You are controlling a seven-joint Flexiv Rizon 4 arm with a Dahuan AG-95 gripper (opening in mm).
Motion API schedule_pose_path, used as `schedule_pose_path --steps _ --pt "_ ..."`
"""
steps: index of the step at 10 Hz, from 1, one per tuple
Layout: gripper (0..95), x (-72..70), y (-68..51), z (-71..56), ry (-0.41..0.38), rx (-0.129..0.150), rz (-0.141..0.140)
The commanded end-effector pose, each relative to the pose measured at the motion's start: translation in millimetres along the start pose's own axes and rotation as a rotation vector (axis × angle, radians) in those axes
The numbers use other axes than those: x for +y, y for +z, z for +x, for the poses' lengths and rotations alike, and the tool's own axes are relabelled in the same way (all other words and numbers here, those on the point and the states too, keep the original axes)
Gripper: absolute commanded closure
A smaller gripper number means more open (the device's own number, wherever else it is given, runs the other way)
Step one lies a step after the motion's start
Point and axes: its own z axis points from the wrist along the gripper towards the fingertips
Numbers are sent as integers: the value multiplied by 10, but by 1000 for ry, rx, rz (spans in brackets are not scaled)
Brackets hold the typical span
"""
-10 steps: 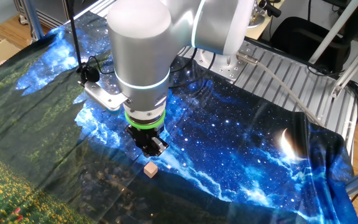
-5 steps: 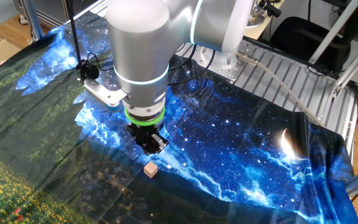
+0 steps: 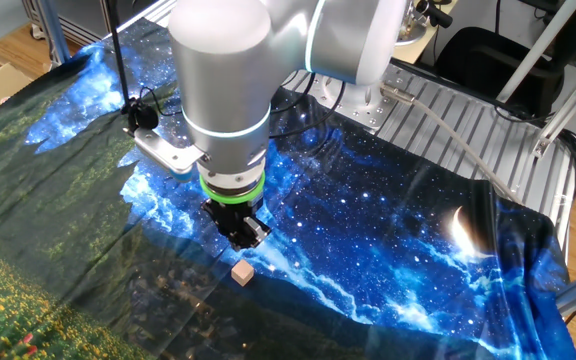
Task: Pick up the small block on the left and move it to the right
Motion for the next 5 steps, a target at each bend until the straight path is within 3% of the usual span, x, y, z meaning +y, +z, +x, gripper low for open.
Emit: schedule_pose_path --steps 1,5 --pt "950 7 -2 -12 0 -3 6" --pt "950 -2 -15 -7 13 -7 5"
